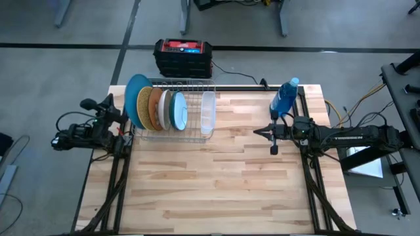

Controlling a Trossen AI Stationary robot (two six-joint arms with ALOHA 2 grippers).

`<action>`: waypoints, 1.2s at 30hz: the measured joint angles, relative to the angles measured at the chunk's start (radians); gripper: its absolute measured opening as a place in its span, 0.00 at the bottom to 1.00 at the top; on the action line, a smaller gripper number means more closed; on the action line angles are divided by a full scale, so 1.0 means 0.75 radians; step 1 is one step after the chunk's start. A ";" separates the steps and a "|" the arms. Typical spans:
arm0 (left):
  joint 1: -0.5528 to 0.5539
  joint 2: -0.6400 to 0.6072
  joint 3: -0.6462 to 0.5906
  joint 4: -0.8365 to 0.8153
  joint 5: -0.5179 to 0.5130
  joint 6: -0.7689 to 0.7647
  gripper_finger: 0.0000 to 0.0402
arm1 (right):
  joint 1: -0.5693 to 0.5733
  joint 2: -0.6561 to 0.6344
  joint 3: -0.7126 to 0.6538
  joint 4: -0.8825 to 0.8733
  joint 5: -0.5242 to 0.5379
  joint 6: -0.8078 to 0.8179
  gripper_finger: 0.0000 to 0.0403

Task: Sort dishes
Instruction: Return to Home Position

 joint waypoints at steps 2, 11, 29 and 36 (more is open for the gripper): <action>0.000 0.000 0.001 -0.009 0.001 -0.035 0.00 | 0.000 0.000 0.000 0.000 0.000 0.000 0.00; 0.000 0.000 0.002 -0.049 0.008 0.329 0.00 | 0.000 0.000 0.000 0.003 0.000 0.000 0.00; 0.000 0.000 0.003 -0.202 -0.020 -0.054 0.00 | -0.001 0.000 0.000 0.005 0.001 -0.002 0.00; 0.000 0.000 0.003 -0.206 -0.055 -0.101 0.00 | -0.001 0.000 0.000 0.005 0.001 0.007 0.00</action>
